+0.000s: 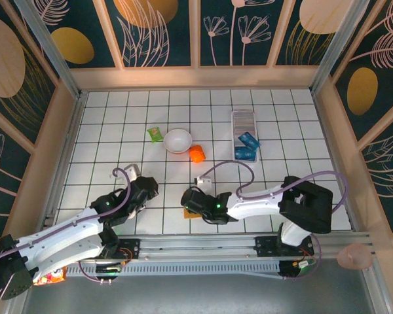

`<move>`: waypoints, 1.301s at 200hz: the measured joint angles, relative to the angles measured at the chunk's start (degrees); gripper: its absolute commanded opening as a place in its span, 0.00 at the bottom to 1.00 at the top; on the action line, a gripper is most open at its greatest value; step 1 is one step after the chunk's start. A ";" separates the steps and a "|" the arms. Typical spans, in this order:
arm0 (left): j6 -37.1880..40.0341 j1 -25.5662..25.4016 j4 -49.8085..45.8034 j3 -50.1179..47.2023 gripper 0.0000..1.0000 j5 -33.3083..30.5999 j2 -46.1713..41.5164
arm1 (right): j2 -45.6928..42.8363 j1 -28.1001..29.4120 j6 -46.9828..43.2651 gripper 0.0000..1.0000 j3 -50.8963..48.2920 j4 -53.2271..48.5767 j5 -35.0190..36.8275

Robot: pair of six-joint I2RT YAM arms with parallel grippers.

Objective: Put the credit cards into the card holder
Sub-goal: Close the button on the card holder, then reset both arms

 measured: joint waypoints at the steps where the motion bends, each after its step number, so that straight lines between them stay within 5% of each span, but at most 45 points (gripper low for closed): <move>1: 0.00 0.09 -0.02 0.07 0.23 0.00 0.00 | 0.00 -0.04 -0.07 0.36 0.09 -0.15 -0.13; 40: 2.78 4.09 -0.11 3.93 0.29 0.02 -0.11 | 0.35 -2.73 -2.43 0.38 2.51 -2.01 -5.09; 70: 4.81 6.64 -0.15 6.12 0.37 -0.02 1.01 | -1.84 -4.20 -3.80 0.51 2.08 -2.73 -6.62; 95: 7.06 9.07 -0.07 7.21 0.58 0.04 1.77 | -6.03 -5.18 -4.61 0.66 1.11 -3.21 -6.88; 115: 9.01 11.13 0.17 7.80 0.98 0.00 1.79 | -9.62 -5.79 -6.29 0.68 1.09 -2.71 -7.50; 147: 13.84 15.63 2.99 8.15 0.99 -0.90 1.68 | -18.82 -9.53 -11.41 0.72 -1.14 -0.24 -7.58; 200: 28.06 20.33 19.69 1.18 0.99 -15.87 -1.01 | -41.97 -32.39 -36.06 0.87 -14.25 15.34 -4.15; 210: 31.93 22.14 24.04 -1.16 0.99 -18.78 0.11 | -44.50 -36.33 -41.90 0.99 -17.62 19.50 -3.63; 260: 46.69 35.52 42.64 -10.84 0.99 -20.39 7.56 | -42.23 -64.70 -57.16 0.99 -33.83 40.11 -10.73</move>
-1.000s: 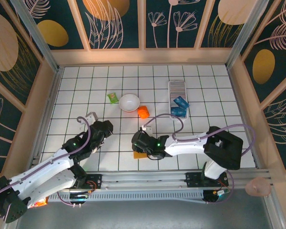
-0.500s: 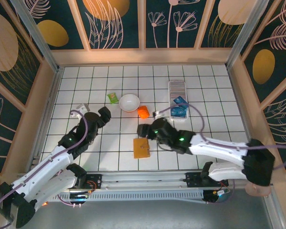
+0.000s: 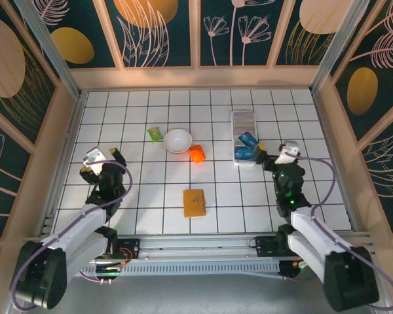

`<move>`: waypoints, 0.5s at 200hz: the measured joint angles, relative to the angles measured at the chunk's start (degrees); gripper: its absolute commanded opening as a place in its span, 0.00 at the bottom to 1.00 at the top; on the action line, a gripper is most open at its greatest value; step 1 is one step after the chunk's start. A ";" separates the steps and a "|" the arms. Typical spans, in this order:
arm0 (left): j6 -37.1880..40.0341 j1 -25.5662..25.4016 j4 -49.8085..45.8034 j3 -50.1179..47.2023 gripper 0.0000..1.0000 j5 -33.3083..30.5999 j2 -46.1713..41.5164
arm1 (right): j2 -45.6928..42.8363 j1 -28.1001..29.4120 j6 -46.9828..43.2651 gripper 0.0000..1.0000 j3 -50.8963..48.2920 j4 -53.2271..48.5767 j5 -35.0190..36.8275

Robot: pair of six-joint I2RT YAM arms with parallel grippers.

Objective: Put the credit cards into the card holder
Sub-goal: Reset both arms

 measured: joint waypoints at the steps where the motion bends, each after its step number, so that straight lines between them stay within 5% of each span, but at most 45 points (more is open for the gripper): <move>1: 0.48 0.33 0.70 -0.15 0.99 0.17 0.13 | 0.31 -0.35 -0.20 0.99 -0.07 0.17 -0.02; 22: 6.05 3.26 11.72 -2.78 0.99 3.26 3.80 | 9.90 -5.25 -2.45 0.99 -1.01 7.48 -2.49; 100: 14.21 9.73 32.65 -1.53 0.99 18.45 24.85 | 36.83 -9.25 -6.03 0.99 0.61 32.24 -10.86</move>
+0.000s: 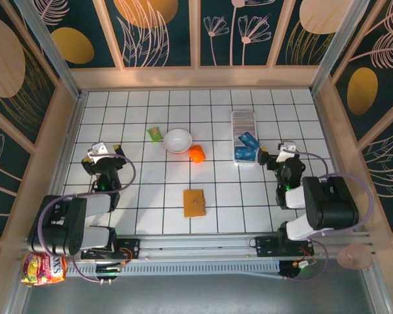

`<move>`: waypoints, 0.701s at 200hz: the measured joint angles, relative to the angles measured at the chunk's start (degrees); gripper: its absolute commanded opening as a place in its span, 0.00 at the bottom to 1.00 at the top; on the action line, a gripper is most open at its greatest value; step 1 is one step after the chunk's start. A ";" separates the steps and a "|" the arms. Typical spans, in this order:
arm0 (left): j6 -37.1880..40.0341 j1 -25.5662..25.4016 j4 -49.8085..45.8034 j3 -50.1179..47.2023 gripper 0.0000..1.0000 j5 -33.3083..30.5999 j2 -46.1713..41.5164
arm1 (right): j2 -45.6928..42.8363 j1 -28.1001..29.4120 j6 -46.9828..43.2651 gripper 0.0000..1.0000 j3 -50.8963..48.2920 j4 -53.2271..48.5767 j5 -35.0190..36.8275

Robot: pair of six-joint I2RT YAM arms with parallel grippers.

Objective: Put the credit cards into the card holder
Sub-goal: Reset both arms

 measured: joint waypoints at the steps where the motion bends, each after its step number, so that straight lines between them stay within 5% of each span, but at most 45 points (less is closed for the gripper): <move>1: 0.07 0.02 0.26 0.02 0.99 0.15 0.15 | 0.20 -0.09 0.00 0.99 0.00 0.20 -0.09; 36: 2.58 1.11 11.82 0.09 0.99 6.10 8.87 | 2.25 -1.36 1.44 0.99 1.18 1.86 -1.25; 140: 3.32 2.08 16.26 0.09 0.99 9.73 9.60 | 2.25 -1.55 2.56 0.99 2.95 2.32 -1.01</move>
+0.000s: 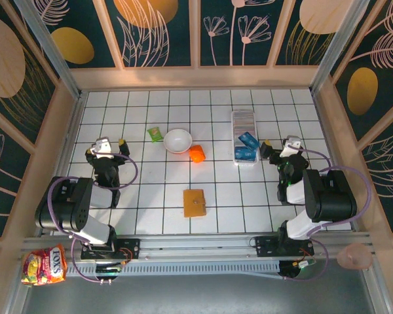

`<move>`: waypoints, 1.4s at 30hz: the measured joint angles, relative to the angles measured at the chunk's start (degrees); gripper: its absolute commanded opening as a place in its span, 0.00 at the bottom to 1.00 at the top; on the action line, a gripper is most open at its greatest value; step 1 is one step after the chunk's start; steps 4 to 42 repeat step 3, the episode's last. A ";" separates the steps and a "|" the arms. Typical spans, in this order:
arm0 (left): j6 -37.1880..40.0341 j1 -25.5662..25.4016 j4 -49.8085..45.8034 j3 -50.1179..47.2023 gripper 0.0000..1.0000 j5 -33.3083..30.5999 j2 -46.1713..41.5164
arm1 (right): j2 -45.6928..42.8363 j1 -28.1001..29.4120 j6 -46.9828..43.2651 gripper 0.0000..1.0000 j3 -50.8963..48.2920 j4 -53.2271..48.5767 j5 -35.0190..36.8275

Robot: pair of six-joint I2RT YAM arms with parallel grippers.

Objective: Put the credit cards into the card holder
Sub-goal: Reset both arms

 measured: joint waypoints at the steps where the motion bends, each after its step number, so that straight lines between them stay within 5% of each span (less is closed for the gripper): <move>1: 0.00 0.00 0.04 0.00 0.99 0.02 0.00 | 0.00 0.02 0.00 0.99 0.00 0.00 0.02; 42: 0.00 0.00 0.04 0.00 0.99 0.02 0.00 | 0.00 0.07 -0.02 0.99 0.00 0.02 0.26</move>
